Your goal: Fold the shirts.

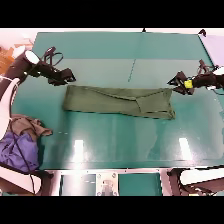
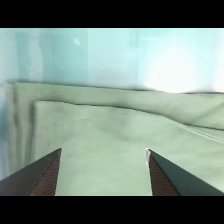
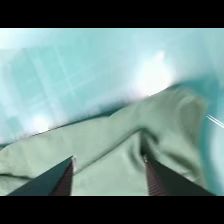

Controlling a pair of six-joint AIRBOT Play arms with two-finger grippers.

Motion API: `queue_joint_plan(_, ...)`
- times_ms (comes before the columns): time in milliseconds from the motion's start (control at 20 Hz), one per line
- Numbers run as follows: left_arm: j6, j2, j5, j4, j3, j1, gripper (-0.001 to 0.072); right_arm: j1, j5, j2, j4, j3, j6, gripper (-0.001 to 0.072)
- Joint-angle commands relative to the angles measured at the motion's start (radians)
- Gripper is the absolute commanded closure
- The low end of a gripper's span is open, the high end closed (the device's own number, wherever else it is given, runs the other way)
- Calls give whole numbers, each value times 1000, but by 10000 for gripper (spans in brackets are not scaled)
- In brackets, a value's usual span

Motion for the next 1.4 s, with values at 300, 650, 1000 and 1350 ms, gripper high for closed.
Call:
queue_joint_plan(300,-8,-28,-380,-11,118,84,683,-203,208,-115,6,-54,-352,102)
queue_joint_plan(650,11,-28,-290,-92,118,-26,684,-71,222,-297,196,-25,-454,103)
queue_joint_plan(1000,11,-70,-55,-161,118,-254,683,-20,340,-279,201,175,-392,693)
queue_joint_plan(1350,11,-275,325,-240,119,-547,684,29,581,-51,205,369,-261,692)
